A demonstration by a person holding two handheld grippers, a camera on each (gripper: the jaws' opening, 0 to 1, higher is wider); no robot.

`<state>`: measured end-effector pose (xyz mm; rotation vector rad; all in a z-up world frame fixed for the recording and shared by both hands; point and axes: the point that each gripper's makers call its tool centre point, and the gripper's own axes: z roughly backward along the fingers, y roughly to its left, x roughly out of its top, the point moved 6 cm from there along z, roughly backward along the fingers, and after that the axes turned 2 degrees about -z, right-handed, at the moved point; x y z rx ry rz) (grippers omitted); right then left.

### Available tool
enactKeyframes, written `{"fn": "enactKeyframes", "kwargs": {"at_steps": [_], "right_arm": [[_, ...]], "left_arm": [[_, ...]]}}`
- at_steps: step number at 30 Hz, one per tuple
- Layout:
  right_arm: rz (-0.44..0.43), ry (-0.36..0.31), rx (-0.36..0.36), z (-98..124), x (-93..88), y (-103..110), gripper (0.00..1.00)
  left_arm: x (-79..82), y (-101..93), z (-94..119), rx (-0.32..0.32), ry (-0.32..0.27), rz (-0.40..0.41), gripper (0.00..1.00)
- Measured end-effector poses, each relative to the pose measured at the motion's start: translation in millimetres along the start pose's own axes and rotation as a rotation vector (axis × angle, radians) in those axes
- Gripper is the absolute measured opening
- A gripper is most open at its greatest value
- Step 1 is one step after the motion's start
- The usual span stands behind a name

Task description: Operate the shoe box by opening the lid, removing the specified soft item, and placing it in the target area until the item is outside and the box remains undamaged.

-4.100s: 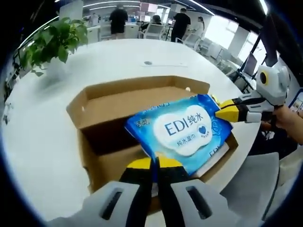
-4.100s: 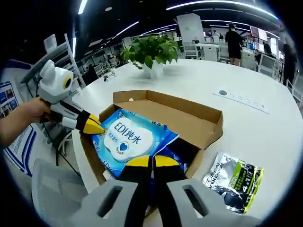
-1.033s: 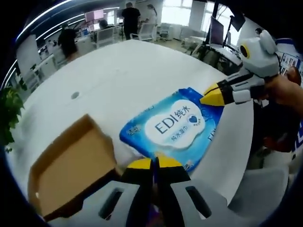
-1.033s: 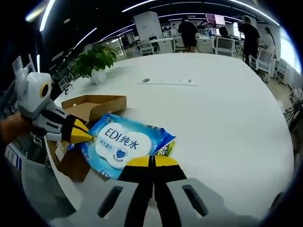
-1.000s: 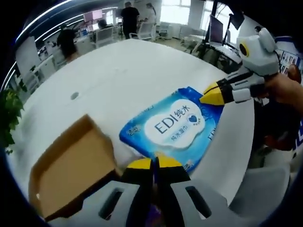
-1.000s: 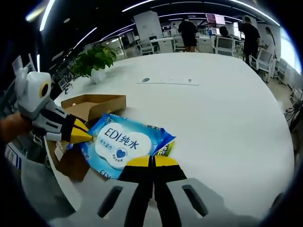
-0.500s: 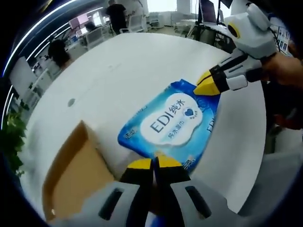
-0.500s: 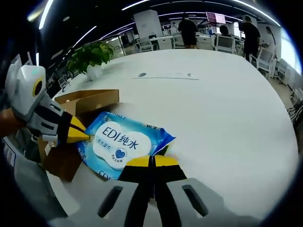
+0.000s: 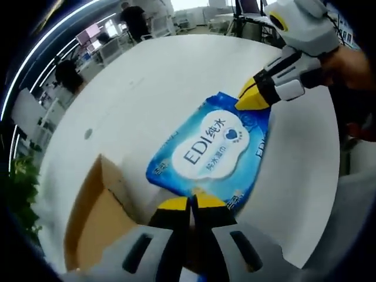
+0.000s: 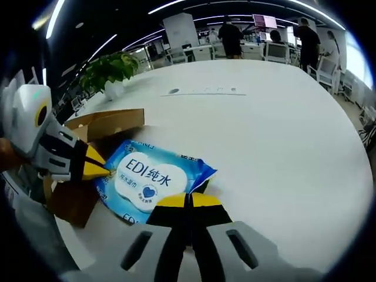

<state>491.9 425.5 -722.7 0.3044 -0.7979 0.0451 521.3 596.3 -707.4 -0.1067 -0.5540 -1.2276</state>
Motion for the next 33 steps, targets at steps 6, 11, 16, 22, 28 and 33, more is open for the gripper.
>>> {"fn": "enactKeyframes", "kwargs": {"at_steps": [6,11,16,22,28,33], "right_arm": [[-0.008,-0.005,-0.01,0.0,-0.8,-1.0,0.0],[-0.001,-0.005,-0.016,0.4,-2.2,-1.3,0.0],[0.01,-0.003,-0.023,0.3,-2.9,-1.6,0.0],[0.032,-0.005,-0.03,1.9,-2.7,-3.4,0.02],[0.02,0.008,-0.03,4.2,-4.8,-4.8,0.07],[0.028,0.009,-0.036,9.5,-5.3,-5.4,0.1]], "left_arm": [[-2.1,-3.9,-1.2,0.02,0.021,-0.079,0.01],[-4.1,-3.9,3.7,0.012,0.018,-0.127,0.04],[-4.8,-4.1,9.9,-0.015,0.007,-0.121,0.08],[-1.8,-6.5,20.2,-0.057,-0.05,-0.005,0.11],[-2.9,-4.0,31.7,-0.068,-0.083,0.038,0.13],[-6.3,-3.4,39.9,-0.077,-0.101,0.064,0.14]]}}
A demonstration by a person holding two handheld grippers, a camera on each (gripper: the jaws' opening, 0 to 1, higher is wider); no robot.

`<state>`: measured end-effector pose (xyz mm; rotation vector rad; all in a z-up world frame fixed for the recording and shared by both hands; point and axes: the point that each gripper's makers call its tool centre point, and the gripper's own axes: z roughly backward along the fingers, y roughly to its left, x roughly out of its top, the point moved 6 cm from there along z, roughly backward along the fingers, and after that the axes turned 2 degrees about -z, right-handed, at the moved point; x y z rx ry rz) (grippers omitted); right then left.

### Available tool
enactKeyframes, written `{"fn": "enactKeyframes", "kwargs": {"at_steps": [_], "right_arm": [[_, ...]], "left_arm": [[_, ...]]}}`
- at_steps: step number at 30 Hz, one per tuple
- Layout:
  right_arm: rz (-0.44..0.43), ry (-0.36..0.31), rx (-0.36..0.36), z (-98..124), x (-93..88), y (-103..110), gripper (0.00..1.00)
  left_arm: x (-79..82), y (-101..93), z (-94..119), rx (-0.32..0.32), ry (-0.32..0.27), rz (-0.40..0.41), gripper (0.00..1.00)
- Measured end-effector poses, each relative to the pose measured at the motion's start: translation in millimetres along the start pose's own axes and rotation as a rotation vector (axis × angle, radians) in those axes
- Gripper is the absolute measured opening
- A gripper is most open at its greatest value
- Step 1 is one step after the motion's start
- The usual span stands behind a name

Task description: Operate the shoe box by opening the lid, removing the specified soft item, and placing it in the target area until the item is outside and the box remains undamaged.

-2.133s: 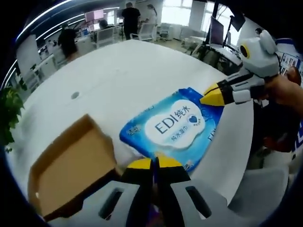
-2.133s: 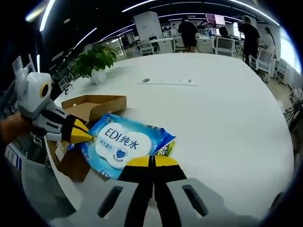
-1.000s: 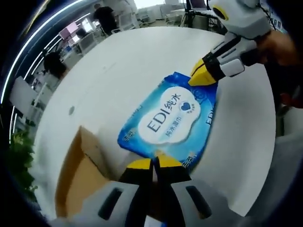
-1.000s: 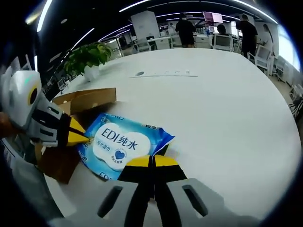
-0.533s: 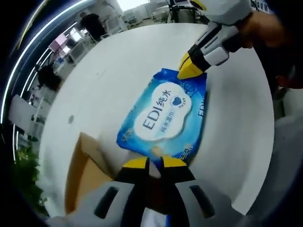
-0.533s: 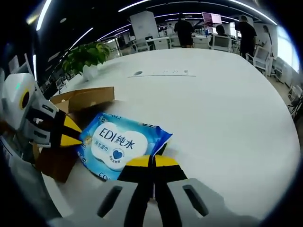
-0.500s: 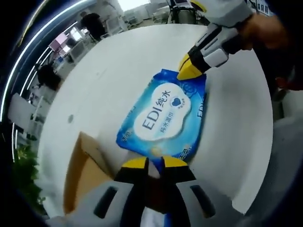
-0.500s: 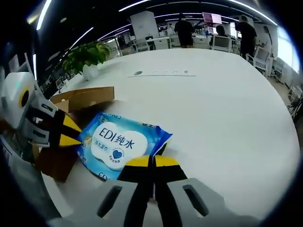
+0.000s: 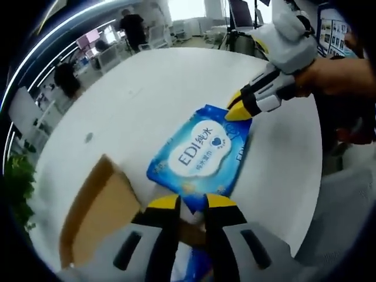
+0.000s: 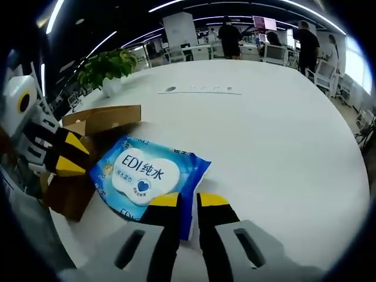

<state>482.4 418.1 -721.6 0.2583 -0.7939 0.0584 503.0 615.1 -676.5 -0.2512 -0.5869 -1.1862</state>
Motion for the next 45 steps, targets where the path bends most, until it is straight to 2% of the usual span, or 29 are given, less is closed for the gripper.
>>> {"fn": "enactKeyframes", "kwargs": {"at_steps": [3,12,15,23,28,34,40,45], "right_arm": [[0.008,-0.003,0.001,5.0,1.2,1.2,0.12],[0.058,0.004,-0.001,18.2,3.6,3.9,0.17],[0.068,0.001,0.0,23.9,5.1,8.1,0.19],[0.088,-0.005,0.01,35.5,9.4,20.0,0.21],[0.106,-0.016,0.018,41.3,13.2,29.0,0.22],[0.131,-0.025,0.032,44.2,16.6,45.1,0.23],[0.162,-0.038,0.064,45.3,25.3,67.9,0.24],[0.192,-0.052,0.097,44.4,35.0,86.9,0.24]], "left_arm": [[-1.5,-2.4,4.5,-0.034,-0.019,0.039,0.17],[-9.1,1.9,20.9,-0.036,-0.061,0.086,0.19],[-12.4,1.8,27.2,-0.049,-0.077,0.098,0.2],[-23.7,10.0,45.0,-0.036,-0.099,0.133,0.22],[-38.3,19.3,56.6,-0.02,-0.108,0.154,0.23],[-62.9,33.5,67.6,0.012,-0.099,0.189,0.24],[-86.9,42.0,74.1,0.033,-0.087,0.222,0.24],[-99.2,43.5,78.9,0.032,-0.086,0.234,0.25]]}}
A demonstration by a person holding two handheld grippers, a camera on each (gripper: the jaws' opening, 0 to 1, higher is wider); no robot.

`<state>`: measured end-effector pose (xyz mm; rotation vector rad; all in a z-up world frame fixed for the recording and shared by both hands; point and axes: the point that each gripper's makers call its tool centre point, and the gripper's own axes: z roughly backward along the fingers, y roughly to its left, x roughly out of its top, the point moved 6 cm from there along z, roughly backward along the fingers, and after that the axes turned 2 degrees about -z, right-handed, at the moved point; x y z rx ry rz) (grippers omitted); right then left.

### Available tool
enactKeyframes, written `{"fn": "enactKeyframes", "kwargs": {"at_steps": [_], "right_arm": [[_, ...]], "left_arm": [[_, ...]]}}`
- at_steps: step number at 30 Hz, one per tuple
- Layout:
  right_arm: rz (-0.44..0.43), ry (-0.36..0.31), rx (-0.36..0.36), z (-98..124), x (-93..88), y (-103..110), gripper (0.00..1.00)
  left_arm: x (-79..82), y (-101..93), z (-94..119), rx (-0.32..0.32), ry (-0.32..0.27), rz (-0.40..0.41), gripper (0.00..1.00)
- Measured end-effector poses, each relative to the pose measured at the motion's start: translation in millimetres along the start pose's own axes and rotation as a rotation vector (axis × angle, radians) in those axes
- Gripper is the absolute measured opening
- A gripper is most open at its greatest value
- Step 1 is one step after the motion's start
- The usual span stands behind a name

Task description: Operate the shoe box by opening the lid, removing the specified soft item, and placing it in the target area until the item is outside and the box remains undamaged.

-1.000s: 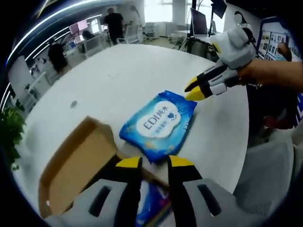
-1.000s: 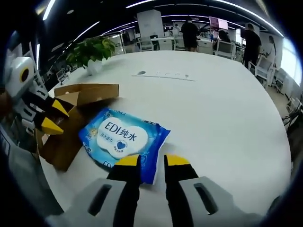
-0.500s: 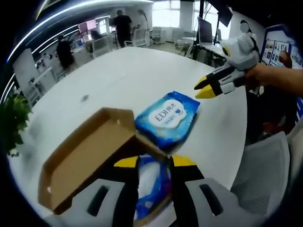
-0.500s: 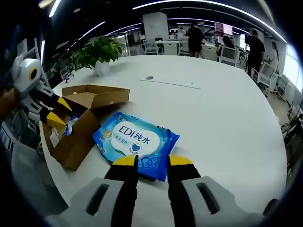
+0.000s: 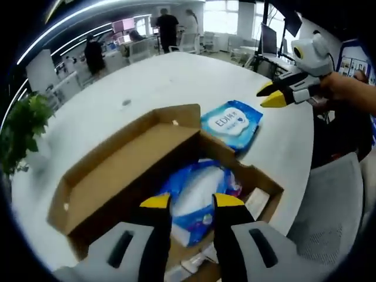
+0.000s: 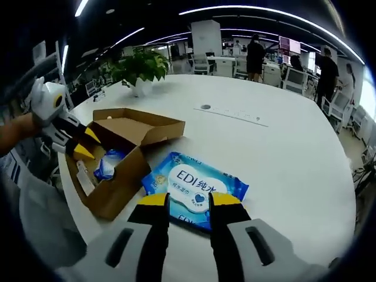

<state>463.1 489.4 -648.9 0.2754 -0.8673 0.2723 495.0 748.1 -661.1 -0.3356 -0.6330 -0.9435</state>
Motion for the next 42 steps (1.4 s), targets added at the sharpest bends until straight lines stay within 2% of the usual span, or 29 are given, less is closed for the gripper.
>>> {"fn": "enactKeyframes", "kwargs": {"at_steps": [9,19,20,27,32,35,42], "right_arm": [[0.093,-0.033,0.07,-15.0,23.8,36.5,0.23],[0.16,0.001,0.144,-35.8,26.0,67.7,0.23],[0.171,0.005,0.159,-39.5,27.1,72.6,0.23],[0.246,0.011,0.195,-51.3,32.8,90.3,0.22],[0.288,0.032,0.23,-62.4,32.9,101.2,0.21],[0.322,0.048,0.247,-69.5,32.7,108.0,0.21],[0.378,0.073,0.259,-87.7,30.6,114.3,0.18]], "left_arm": [[-15.1,0.0,0.9,-0.07,0.002,-0.026,0.25],[-22.4,-0.2,-4.6,-0.144,0.003,-0.082,0.23],[-22.6,-0.9,-6.5,-0.167,0.002,-0.1,0.23],[-20.6,0.4,-15.9,-0.221,0.004,-0.158,0.25],[-19.9,-1.0,-25.1,-0.29,0.005,-0.274,0.23],[-20.9,-0.9,-30.0,-0.334,0.013,-0.291,0.21],[-24.5,7.7,-38.0,-0.359,0.043,-0.354,0.16]]}}
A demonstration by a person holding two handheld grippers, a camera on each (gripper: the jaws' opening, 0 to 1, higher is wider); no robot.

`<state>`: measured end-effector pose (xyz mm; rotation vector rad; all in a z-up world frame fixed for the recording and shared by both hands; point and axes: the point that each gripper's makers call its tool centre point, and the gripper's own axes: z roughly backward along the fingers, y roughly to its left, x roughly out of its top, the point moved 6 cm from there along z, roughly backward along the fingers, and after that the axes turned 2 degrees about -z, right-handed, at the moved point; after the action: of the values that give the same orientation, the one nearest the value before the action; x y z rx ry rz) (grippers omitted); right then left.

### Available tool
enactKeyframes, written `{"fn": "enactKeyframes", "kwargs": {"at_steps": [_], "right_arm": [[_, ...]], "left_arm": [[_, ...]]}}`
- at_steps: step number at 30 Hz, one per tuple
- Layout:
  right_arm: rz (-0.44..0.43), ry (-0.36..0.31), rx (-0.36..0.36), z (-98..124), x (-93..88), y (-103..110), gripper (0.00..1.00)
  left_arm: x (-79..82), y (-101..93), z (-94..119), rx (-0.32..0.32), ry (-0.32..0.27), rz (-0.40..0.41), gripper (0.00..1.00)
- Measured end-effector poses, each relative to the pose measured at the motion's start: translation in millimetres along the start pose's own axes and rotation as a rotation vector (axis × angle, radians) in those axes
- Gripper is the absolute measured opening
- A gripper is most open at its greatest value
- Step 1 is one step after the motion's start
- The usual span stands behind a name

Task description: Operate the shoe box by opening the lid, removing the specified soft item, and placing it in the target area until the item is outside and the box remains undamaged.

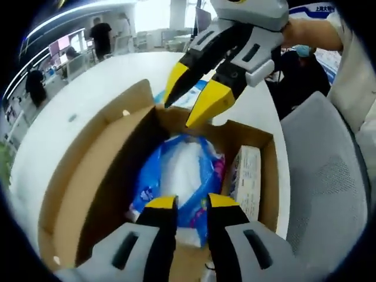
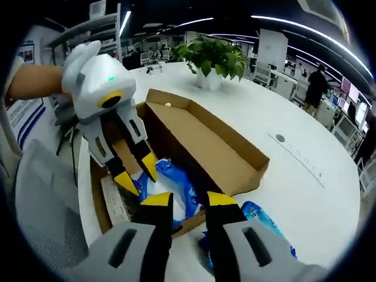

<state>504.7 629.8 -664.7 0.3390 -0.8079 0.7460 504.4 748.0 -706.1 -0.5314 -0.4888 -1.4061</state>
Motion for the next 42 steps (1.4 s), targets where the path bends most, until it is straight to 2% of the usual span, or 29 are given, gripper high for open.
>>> {"fn": "enactKeyframes", "kwargs": {"at_steps": [5,9,13,15,20,24,32,36,42], "right_arm": [[0.044,0.041,0.023,-16.4,-1.0,4.3,0.18],[0.08,0.087,0.032,-27.5,-2.2,6.2,0.18],[0.094,0.124,0.041,-34.8,-2.3,7.0,0.16],[0.109,0.148,0.045,-37.8,-3.3,8.1,0.14],[0.142,0.185,0.05,-44.0,-5.8,8.7,0.1],[0.149,0.201,0.043,-45.5,-7.2,6.4,0.01],[0.17,0.163,0.058,-44.2,-0.4,13.0,0.0],[0.184,0.143,0.058,-41.6,4.7,14.7,0.0],[0.204,0.118,0.057,-35.7,14.3,16.2,0.0]], "left_arm": [[-2.8,3.0,-2.7,-0.027,0.032,-0.06,0.15],[3.8,-1.0,-6.3,-0.088,0.022,-0.113,0.14],[9.5,-9.2,-12.3,-0.167,0.042,-0.166,0.14],[9.3,-9.6,-14.9,-0.178,0.066,-0.179,0.14],[6.9,-8.0,-14.4,-0.174,0.094,-0.2,0.07],[0.2,-5.6,-8.9,-0.161,0.106,-0.186,0.0],[-3.8,-1.8,4.2,-0.105,0.093,-0.137,0.0],[-4.1,-3.8,8.8,-0.09,0.094,-0.14,0.0],[0.7,-6.4,20.1,-0.067,0.078,-0.126,0.0]]}}
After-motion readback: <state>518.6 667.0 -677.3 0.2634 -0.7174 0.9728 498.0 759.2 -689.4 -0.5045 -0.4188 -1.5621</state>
